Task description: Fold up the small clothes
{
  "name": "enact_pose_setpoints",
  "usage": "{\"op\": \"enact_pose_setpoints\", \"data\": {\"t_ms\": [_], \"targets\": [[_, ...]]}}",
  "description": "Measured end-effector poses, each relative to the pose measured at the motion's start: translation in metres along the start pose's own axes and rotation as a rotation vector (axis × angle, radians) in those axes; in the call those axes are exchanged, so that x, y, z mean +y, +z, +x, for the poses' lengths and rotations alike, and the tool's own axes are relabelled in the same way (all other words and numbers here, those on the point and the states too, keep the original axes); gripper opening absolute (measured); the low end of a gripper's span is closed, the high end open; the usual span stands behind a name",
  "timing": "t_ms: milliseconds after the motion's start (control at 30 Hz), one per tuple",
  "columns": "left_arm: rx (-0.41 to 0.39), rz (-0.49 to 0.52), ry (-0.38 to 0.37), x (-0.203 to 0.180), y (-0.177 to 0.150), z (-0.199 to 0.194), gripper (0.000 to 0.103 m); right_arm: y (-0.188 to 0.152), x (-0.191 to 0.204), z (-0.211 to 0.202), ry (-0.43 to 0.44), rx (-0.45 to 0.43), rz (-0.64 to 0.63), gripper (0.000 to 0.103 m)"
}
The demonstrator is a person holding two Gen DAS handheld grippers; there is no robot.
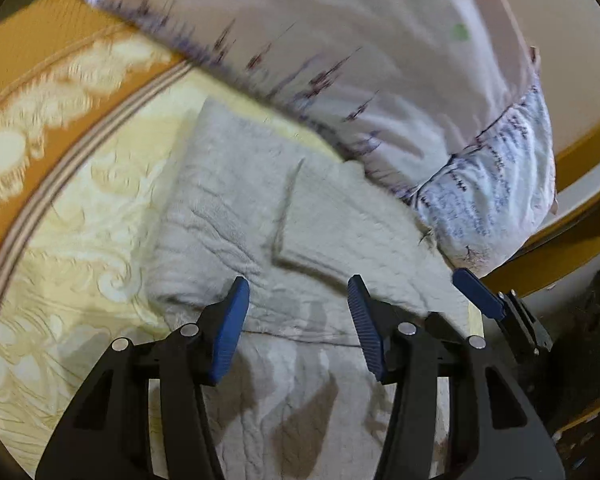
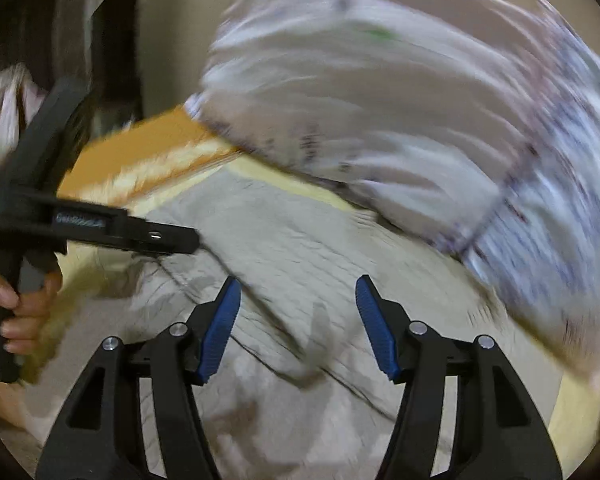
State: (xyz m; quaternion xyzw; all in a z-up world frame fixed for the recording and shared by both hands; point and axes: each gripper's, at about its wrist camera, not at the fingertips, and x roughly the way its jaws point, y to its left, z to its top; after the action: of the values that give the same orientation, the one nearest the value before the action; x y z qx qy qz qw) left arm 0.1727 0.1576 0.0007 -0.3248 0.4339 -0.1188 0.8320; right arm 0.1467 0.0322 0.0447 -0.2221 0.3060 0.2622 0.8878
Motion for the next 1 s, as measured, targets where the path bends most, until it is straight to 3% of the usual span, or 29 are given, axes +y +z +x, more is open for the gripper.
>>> {"op": "enact_pose_setpoints", "data": {"t_ms": [133, 200, 267, 300, 400, 500, 600, 667, 733, 867, 1000], "targets": [[-0.003, -0.041, -0.027, 0.005, 0.001, -0.002, 0.053, 0.0, 0.021, 0.032, -0.083, 0.06, -0.097, 0.048], [-0.003, -0.054, -0.035, 0.008, 0.002, -0.003, 0.053, -0.003, 0.015, 0.041, -0.106, 0.082, -0.071, 0.026], [-0.004, -0.055, -0.035, 0.008, 0.002, -0.003, 0.052, -0.006, 0.004, 0.043, -0.099, 0.081, -0.014, 0.01], [-0.005, -0.055, -0.036, 0.008, 0.001, -0.003, 0.053, -0.007, -0.004, 0.042, -0.089, 0.073, 0.024, 0.008], [-0.009, -0.042, -0.033, 0.005, 0.002, -0.003, 0.053, -0.012, -0.039, 0.018, -0.124, 0.0, 0.194, 0.008], [-0.011, -0.012, -0.038, -0.001, 0.0, -0.003, 0.053, -0.036, -0.101, -0.017, -0.135, -0.086, 0.511, 0.008], [0.014, 0.003, -0.072, -0.007, -0.002, 0.002, 0.053, -0.09, -0.152, -0.028, -0.077, -0.042, 0.839, 0.008], [0.029, 0.024, -0.069, -0.011, -0.004, 0.007, 0.053, -0.112, -0.164, -0.022, -0.015, 0.015, 0.908, 0.009], [0.025, 0.042, -0.05, -0.014, -0.006, 0.009, 0.053, -0.137, -0.176, -0.017, 0.059, 0.062, 1.012, 0.022], [0.03, 0.027, -0.06, -0.014, -0.005, 0.009, 0.055, -0.161, -0.201, -0.019, 0.125, 0.022, 1.147, 0.043], [0.033, 0.019, -0.063, -0.013, -0.004, 0.008, 0.055, -0.175, -0.221, -0.022, 0.107, 0.005, 1.217, 0.044]]}}
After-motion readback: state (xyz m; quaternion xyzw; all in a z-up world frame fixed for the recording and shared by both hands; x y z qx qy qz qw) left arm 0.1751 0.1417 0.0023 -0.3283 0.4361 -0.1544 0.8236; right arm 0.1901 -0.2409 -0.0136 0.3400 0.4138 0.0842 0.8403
